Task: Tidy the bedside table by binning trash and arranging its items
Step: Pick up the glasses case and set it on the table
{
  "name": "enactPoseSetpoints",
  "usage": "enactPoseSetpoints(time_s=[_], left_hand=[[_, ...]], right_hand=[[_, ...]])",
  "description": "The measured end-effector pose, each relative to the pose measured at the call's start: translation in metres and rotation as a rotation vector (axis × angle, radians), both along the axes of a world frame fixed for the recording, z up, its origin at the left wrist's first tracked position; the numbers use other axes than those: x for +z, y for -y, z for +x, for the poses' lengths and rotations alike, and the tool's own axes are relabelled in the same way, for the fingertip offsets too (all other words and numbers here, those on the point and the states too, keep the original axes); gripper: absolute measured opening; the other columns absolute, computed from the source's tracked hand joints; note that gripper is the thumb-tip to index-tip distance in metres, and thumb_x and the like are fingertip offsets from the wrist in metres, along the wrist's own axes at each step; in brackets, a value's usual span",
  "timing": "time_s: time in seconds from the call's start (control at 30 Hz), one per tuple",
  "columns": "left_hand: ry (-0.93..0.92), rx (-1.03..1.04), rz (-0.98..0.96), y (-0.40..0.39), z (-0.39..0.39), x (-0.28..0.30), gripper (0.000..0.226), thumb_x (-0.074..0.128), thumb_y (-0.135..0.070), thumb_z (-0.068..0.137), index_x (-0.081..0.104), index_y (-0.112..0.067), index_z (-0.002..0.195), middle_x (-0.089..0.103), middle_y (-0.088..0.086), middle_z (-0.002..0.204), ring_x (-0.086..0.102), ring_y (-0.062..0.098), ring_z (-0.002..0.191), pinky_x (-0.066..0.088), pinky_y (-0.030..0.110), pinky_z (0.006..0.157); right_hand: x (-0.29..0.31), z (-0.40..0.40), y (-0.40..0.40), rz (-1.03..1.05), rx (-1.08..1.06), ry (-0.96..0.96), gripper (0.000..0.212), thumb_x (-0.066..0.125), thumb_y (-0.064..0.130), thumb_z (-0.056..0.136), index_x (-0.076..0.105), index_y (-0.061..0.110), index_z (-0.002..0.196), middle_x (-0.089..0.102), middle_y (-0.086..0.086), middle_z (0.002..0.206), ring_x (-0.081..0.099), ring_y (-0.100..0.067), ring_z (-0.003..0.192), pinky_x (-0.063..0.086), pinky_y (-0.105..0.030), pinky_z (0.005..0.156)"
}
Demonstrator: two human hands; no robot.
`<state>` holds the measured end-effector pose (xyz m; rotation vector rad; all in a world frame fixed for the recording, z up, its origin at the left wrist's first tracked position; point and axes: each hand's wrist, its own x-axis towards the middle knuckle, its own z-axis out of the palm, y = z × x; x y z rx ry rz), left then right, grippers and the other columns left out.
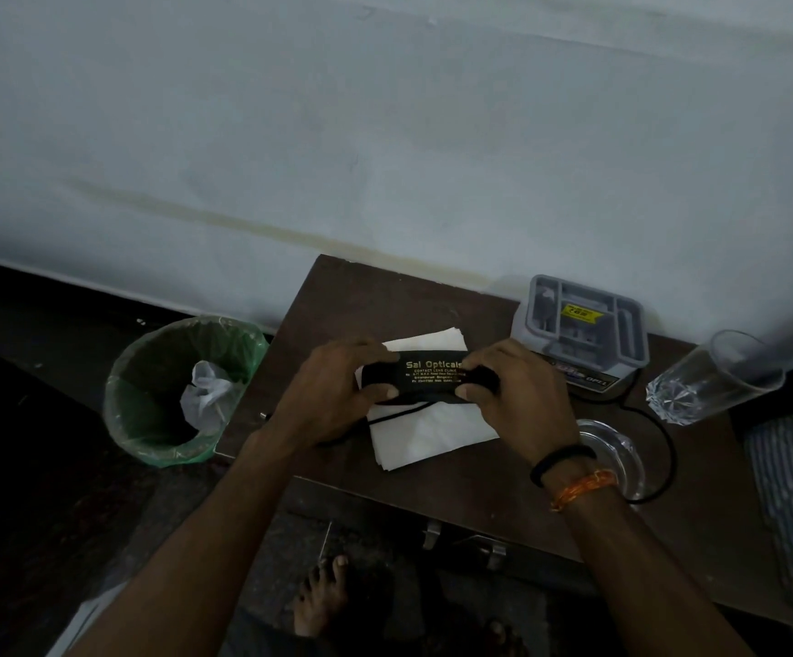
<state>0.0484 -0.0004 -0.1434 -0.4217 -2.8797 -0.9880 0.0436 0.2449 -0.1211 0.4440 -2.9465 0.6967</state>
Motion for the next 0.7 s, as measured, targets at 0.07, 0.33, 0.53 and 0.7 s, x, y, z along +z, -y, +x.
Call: enactPoseSetpoints(time_s=[0.07,0.33,0.53,0.7], left_hand=[[0.022,0.006,-0.027,0.000,0.000,-0.002,0.043,0.078,-0.029,0.077,0.068,-0.021,0.118,0.068,-0.004,0.119,0.061,0.010,0.107,0.041,0.013,0.091],[0.008,0.035,-0.024,-0.001,0.002,0.002,0.043,0.083,-0.025,0.071,0.072,-0.020,0.112,0.067,-0.004,0.120,0.061,0.008,0.106,0.039,0.012,0.090],[-0.004,0.036,-0.020,-0.002,0.001,-0.002,0.043,0.084,-0.024,0.069,0.073,-0.020,0.110,0.067,-0.004,0.118,0.062,0.008,0.103,0.038,0.009,0.086],[0.071,0.011,0.106,0.004,0.000,-0.001,0.057,0.089,-0.027,0.063,0.069,-0.021,0.116,0.066,-0.004,0.117,0.057,-0.003,0.094,0.042,0.000,0.073]], right_hand=[[0.000,-0.001,0.000,0.002,-0.004,0.003,0.037,0.078,0.024,0.078,0.068,0.019,0.114,0.061,0.000,0.119,0.059,-0.018,0.104,0.050,-0.033,0.090],[-0.003,-0.002,0.000,0.030,-0.007,0.078,0.050,0.077,0.031,0.080,0.064,0.023,0.127,0.065,0.001,0.129,0.053,-0.023,0.106,0.042,-0.033,0.090],[-0.008,-0.001,0.002,0.003,-0.053,0.056,0.052,0.082,0.031,0.073,0.067,0.022,0.122,0.070,0.000,0.119,0.053,-0.023,0.105,0.040,-0.030,0.086],[-0.011,-0.001,0.000,0.010,-0.025,0.042,0.053,0.079,0.038,0.075,0.066,0.021,0.124,0.069,0.000,0.121,0.060,-0.023,0.110,0.040,-0.032,0.096]])
